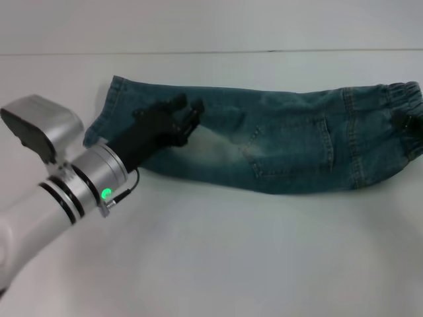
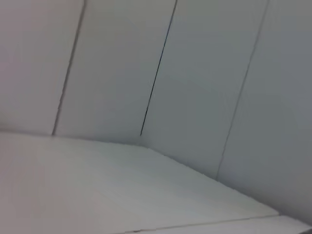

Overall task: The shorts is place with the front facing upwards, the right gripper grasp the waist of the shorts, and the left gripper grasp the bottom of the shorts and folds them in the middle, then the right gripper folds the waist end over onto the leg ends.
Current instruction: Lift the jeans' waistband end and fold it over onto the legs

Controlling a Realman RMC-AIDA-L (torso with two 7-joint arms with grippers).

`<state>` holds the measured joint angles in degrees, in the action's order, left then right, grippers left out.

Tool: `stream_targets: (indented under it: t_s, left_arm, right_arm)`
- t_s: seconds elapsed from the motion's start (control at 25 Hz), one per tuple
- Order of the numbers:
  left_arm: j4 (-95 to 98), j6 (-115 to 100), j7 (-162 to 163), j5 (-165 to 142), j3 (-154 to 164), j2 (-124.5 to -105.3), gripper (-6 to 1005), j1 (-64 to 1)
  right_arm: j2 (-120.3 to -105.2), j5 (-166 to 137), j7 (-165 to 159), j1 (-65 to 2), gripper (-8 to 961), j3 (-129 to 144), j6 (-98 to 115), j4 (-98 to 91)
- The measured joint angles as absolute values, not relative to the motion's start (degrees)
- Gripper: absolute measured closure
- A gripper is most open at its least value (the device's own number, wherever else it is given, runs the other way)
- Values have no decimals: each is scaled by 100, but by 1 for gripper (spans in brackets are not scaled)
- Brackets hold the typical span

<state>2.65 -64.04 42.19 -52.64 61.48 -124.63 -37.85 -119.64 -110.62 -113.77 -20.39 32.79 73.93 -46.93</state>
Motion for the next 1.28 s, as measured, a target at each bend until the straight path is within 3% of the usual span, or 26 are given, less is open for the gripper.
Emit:
stream_targets:
  t_s: [0.12,0.32,0.56,0.64,0.84,1.04,1.28]
  left_arm:
    - [-350,-6533,3340,-5163,5736,-12463,639,-4042]
    - [-1225,-6430,1588,-5190,4766,-12463,744,-4524]
    - [-1651,-6235,796,-5843,3839,-12462,869,-4663]
    - [-1759,-5988,634,-6313,3372,-12462,1004,-4651]
    - [-2068,-5604,191,-7440,2367,-12463,999,-4596]
    - [-2272,-5474,143,-8363,1783,-12463,998,-4519]
    - [-2609,-5514,140,-9250,1225,-12462,998,-4454]
  right_arm:
    - [-11963,-11135,-11518,-2020,827,3320,7731,-4944]
    - [-11961,-11222,-11724,-2104,832,3355,8383,-5444]
    - [-11958,-11196,-12114,-2437,835,3537,8855,-5964]
    - [-11958,-11183,-12223,-2642,835,3591,9014,-6102]
    - [-11903,-11221,-12455,-3131,836,3665,9321,-6400]
    - [-11727,-11345,-12658,-3816,836,3947,9365,-6489]
    - [-11837,-12196,-12681,-4654,835,4134,9062,-6427]
